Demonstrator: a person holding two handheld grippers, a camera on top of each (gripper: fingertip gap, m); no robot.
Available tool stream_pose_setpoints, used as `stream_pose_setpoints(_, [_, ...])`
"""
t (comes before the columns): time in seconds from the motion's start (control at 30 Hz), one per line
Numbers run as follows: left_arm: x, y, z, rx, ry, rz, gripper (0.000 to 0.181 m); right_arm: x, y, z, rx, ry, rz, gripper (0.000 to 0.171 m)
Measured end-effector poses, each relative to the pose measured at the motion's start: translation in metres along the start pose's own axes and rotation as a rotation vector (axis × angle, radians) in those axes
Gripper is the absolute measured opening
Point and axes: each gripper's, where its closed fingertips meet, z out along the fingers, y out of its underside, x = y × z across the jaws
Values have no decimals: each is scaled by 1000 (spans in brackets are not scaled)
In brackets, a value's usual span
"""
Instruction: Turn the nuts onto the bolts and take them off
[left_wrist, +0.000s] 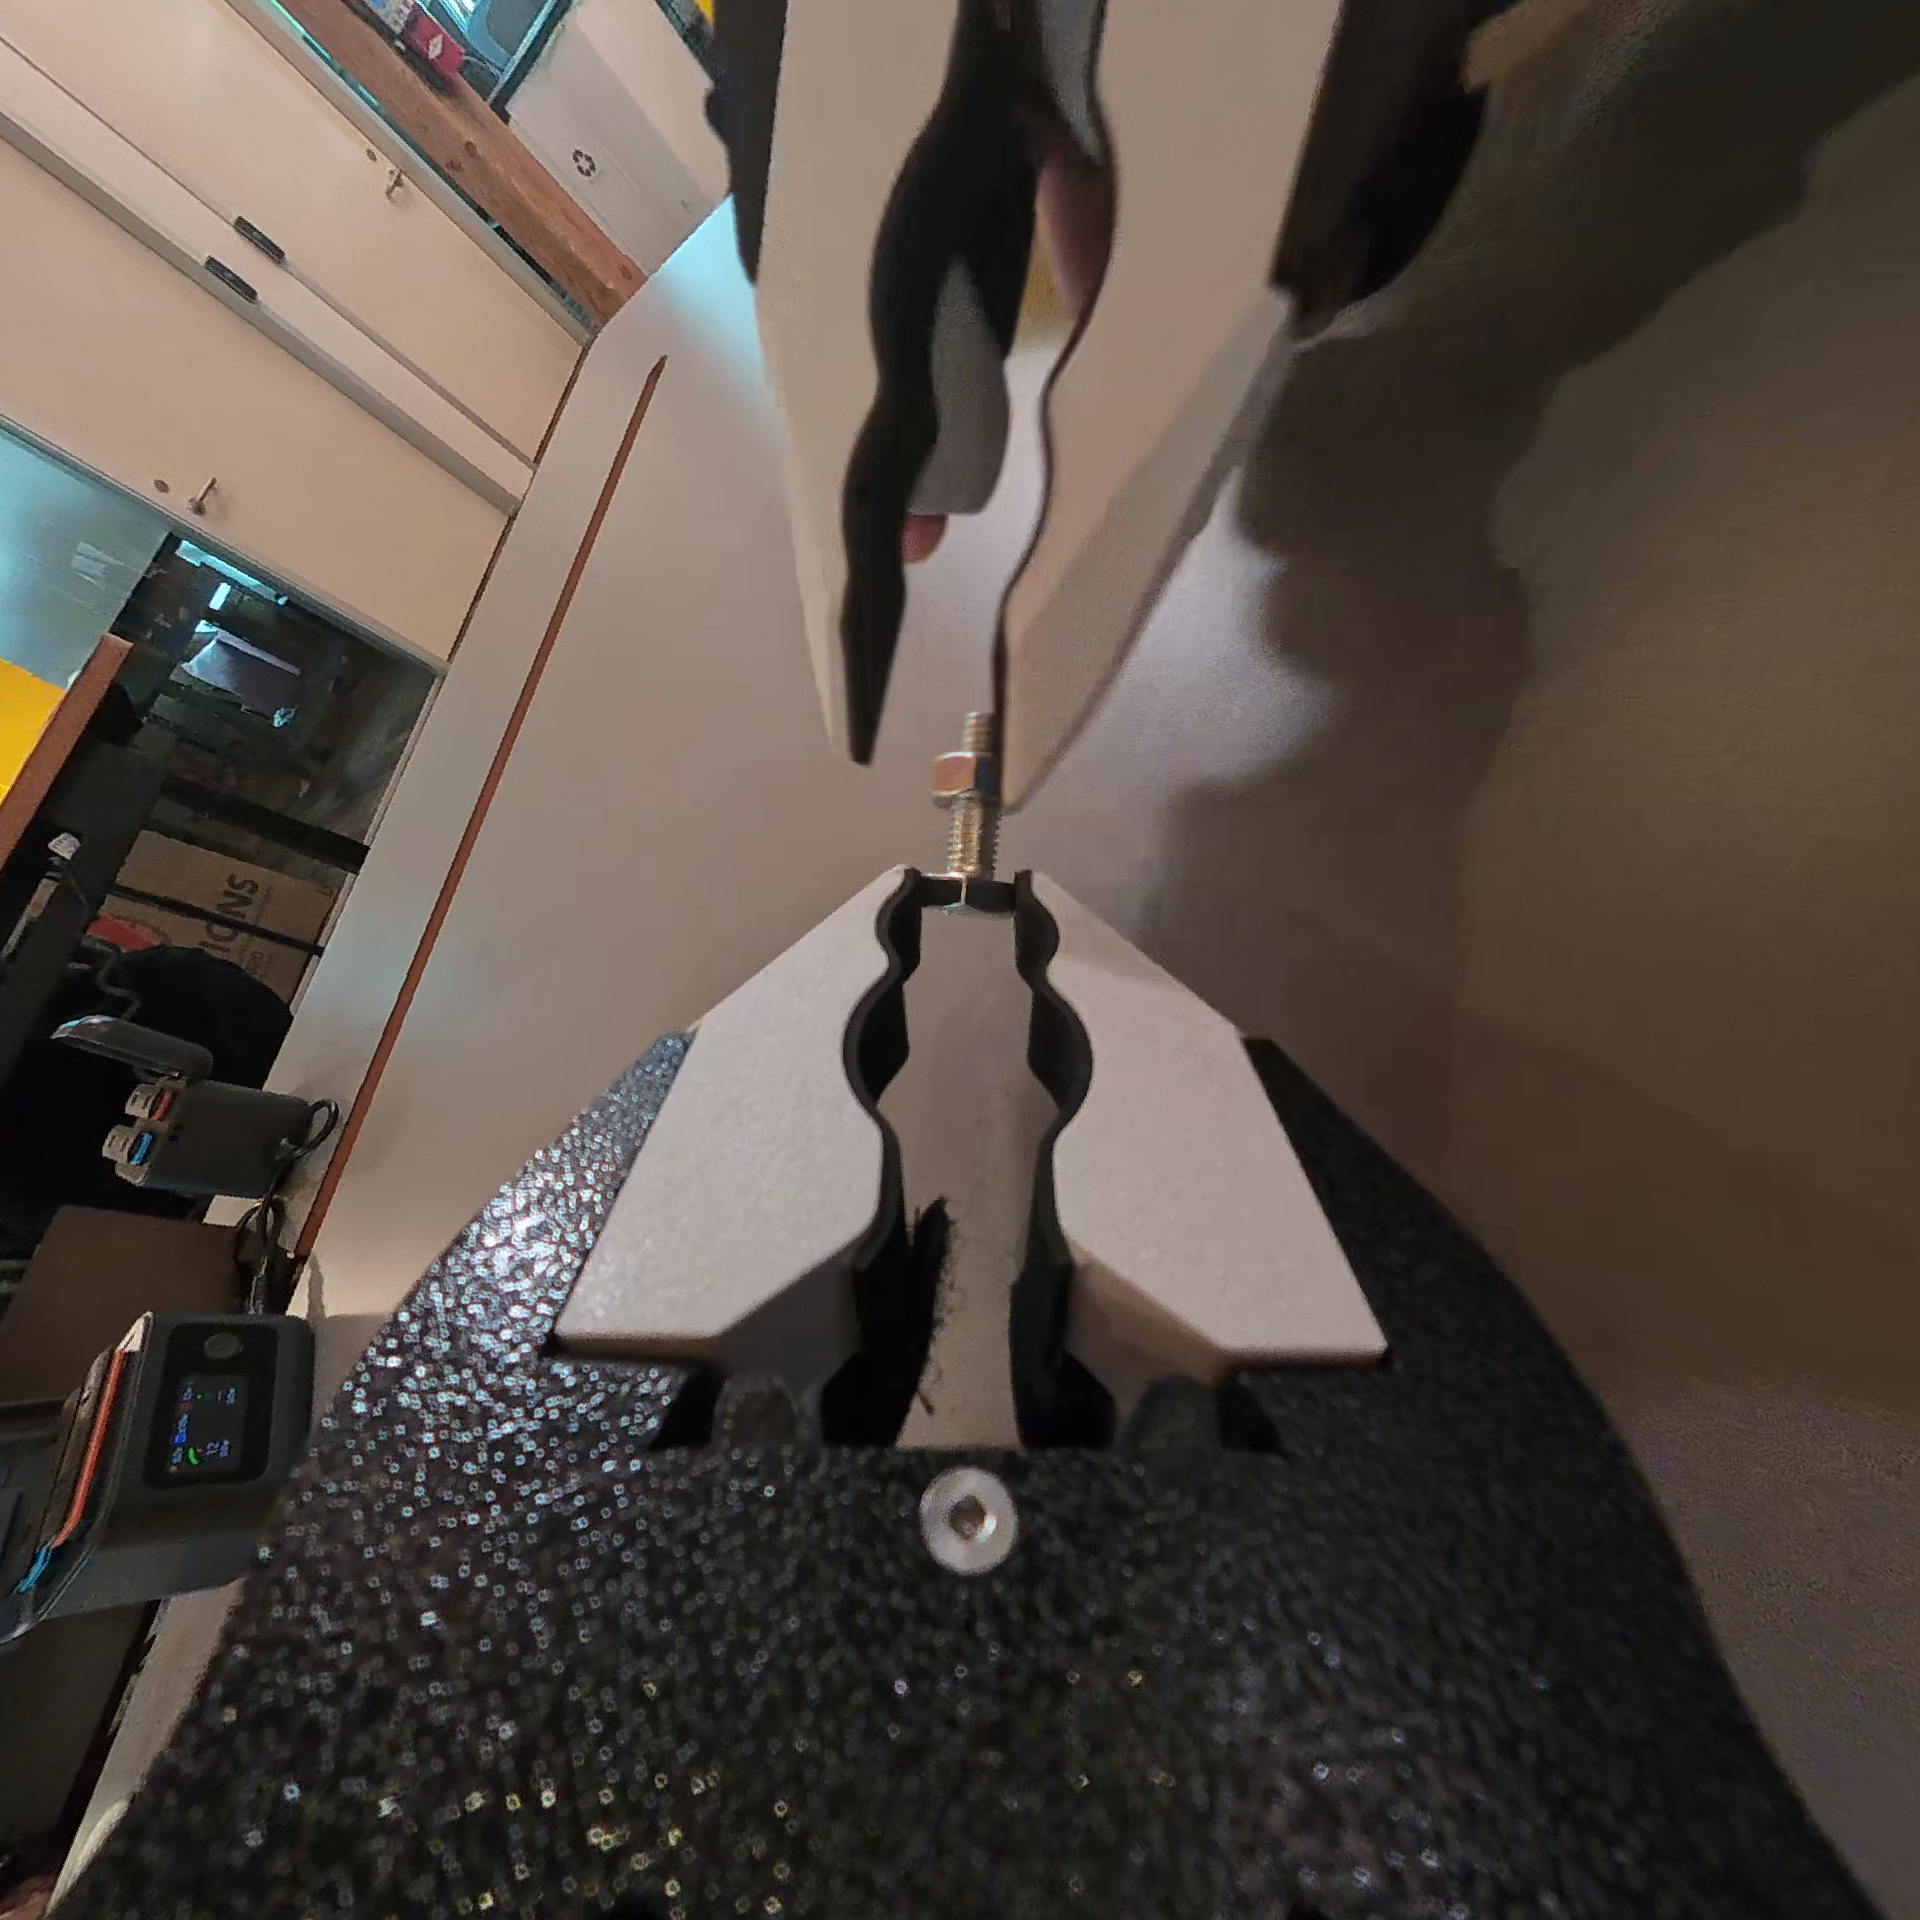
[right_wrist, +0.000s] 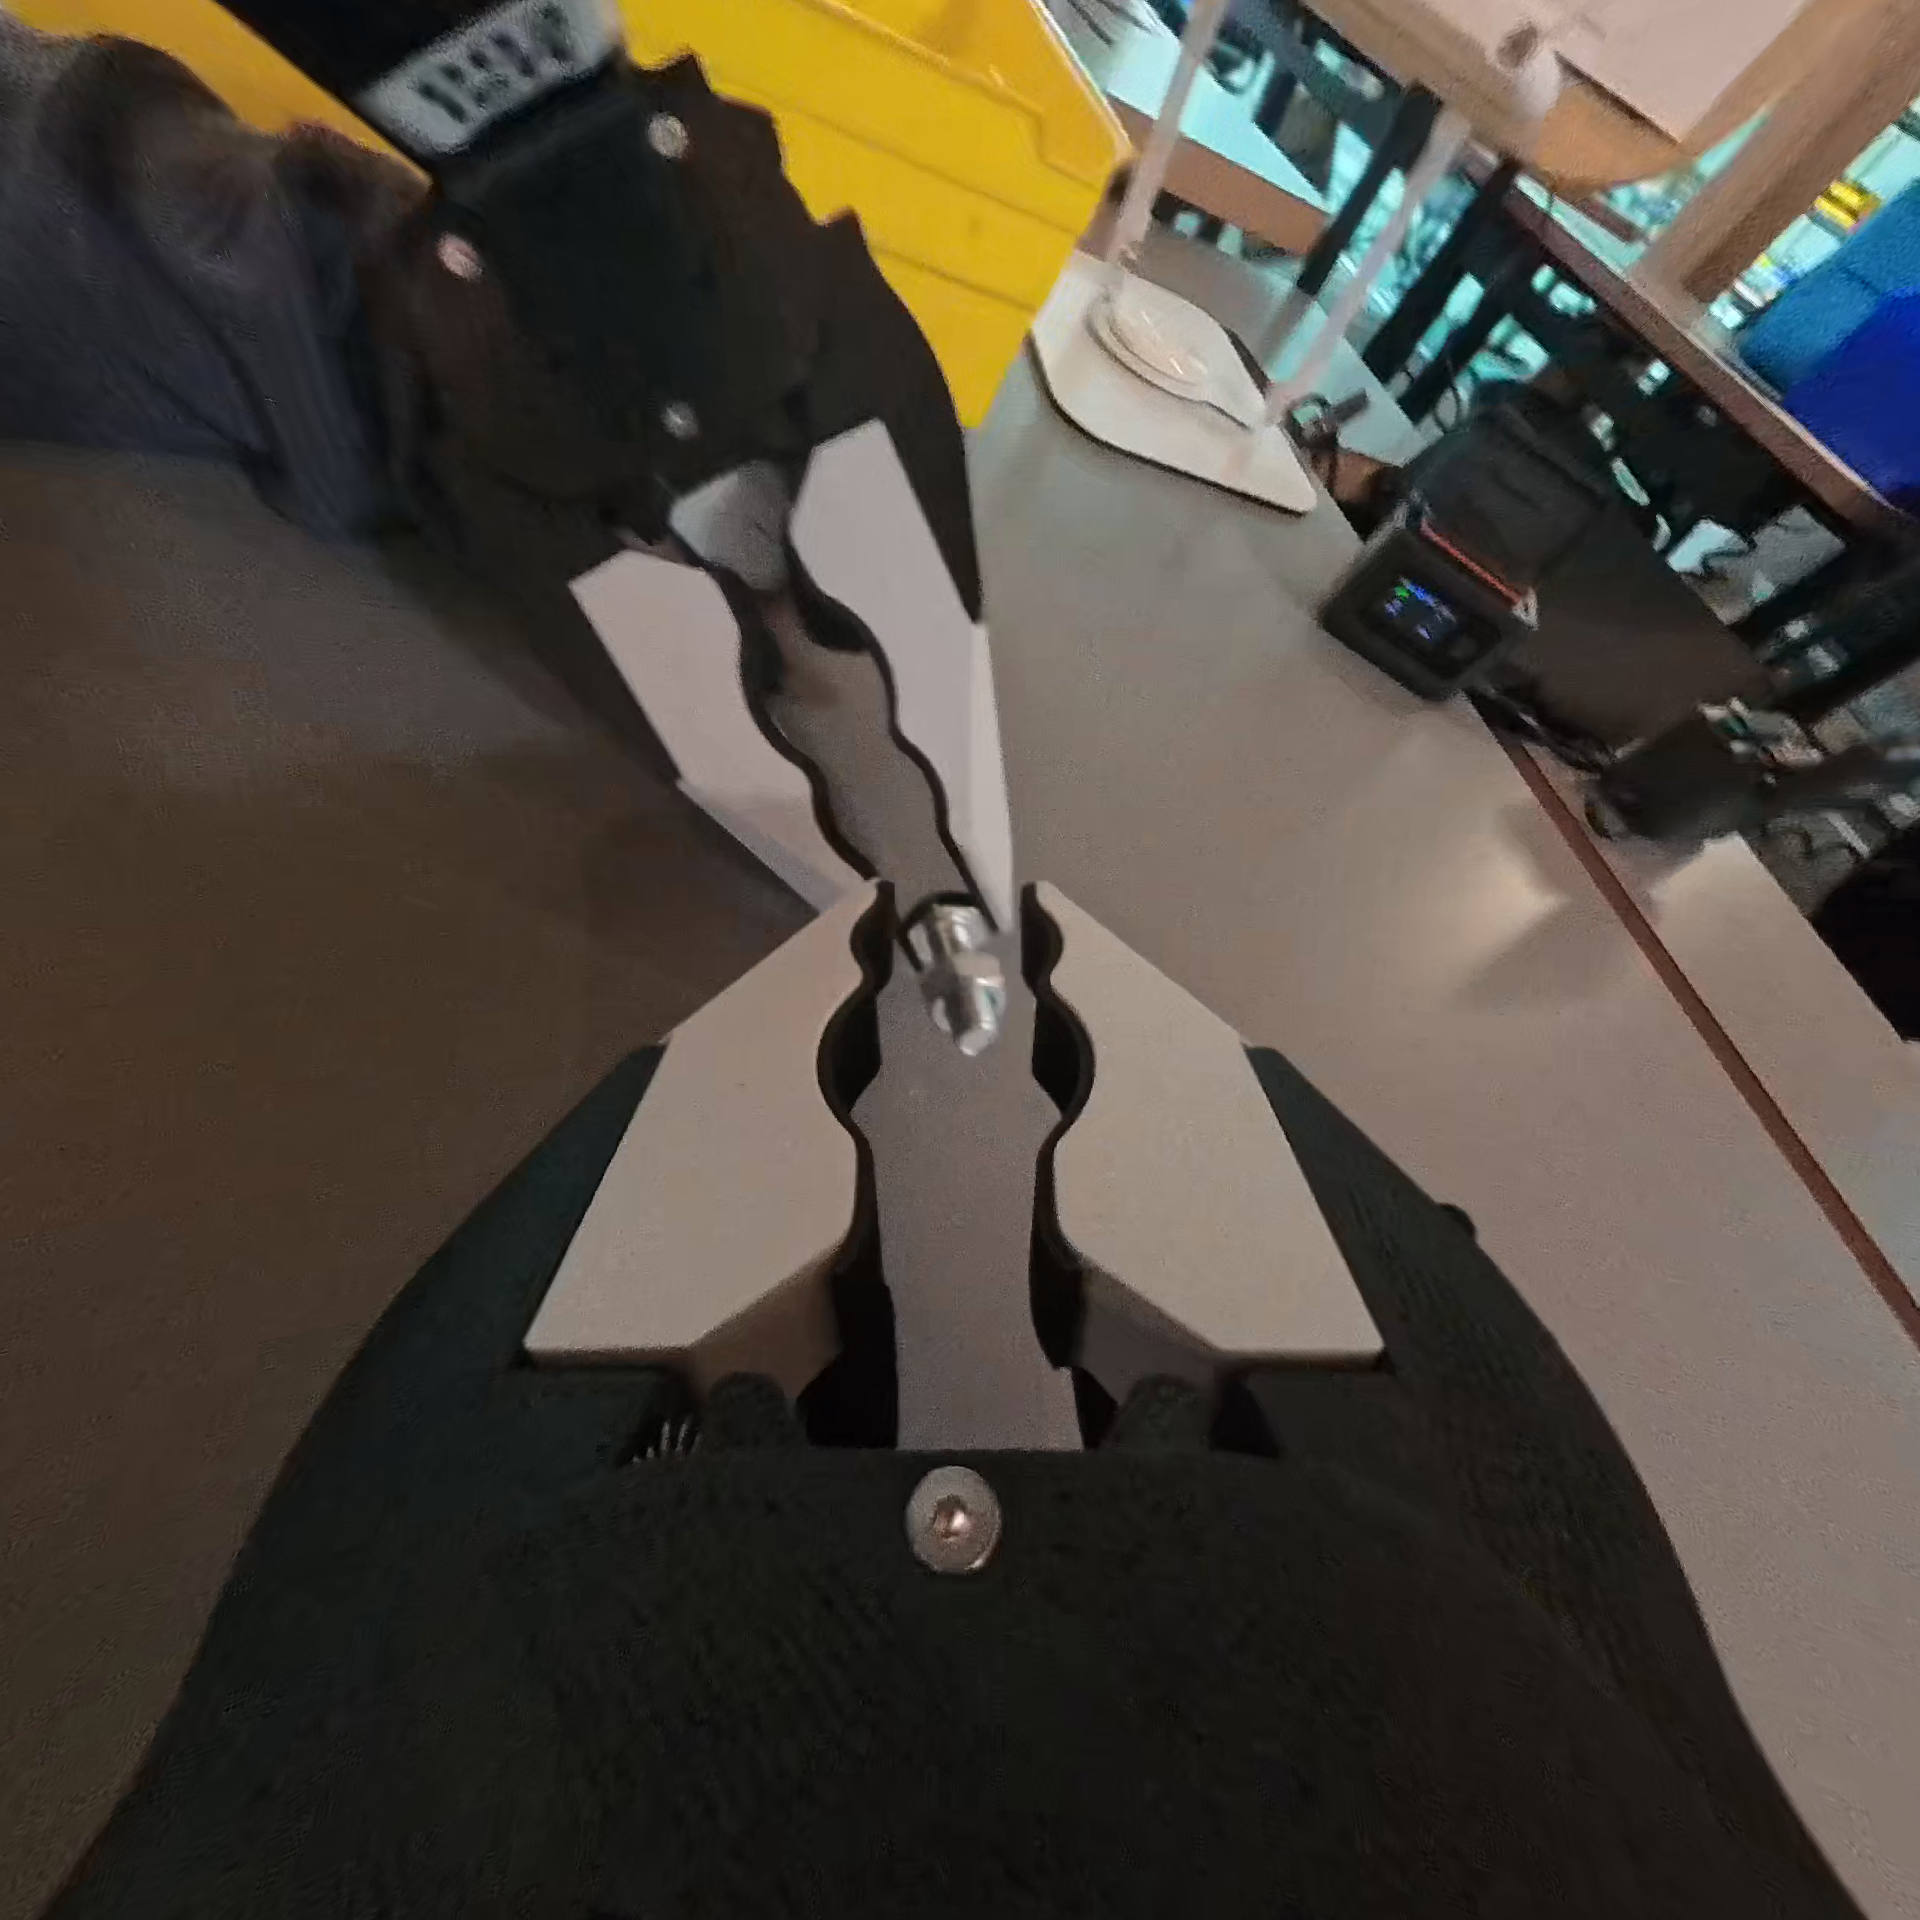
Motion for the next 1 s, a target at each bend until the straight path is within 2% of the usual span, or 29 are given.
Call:
stream_pose_setpoints(0.07, [0,0,0,2,1,-3,16,10,17,0,-60,21,56,28])
stream_pose_setpoints(0.17, [0,0,0,2,0,0,16,3,29,4,-104,-42,101,30])
stream_pose_setpoints(0.27, [0,0,0,0,1,8,16,-9,19,8,-68,-59,11,34])
stream_pose_setpoints(0.3, [0,0,0,-1,-1,6,16,-18,11,7,-31,-98,-15,27])
stream_pose_setpoints(0.37, [0,0,0,0,0,1,16,-35,-1,5,22,-182,-14,28])
stream_pose_setpoints(0.53, [0,0,0,1,1,-1,16,2,9,-2,-19,-19,28,31])
stream_pose_setpoints(0.63, [0,0,0,1,2,-3,16,12,23,-5,-75,-5,84,34])
stream_pose_setpoints(0.8, [0,0,0,-6,1,12,16,-14,29,0,-108,-178,221,51])
stream_pose_setpoints(0.87, [0,0,0,-6,1,12,16,-17,29,2,-118,-192,224,54])
stream_pose_setpoints(0.97, [1,0,0,-2,5,12,16,-22,15,2,-51,-206,190,62])
stream_pose_setpoints(1.0, [0,0,0,-4,2,10,16,-28,8,0,-12,-238,178,60])
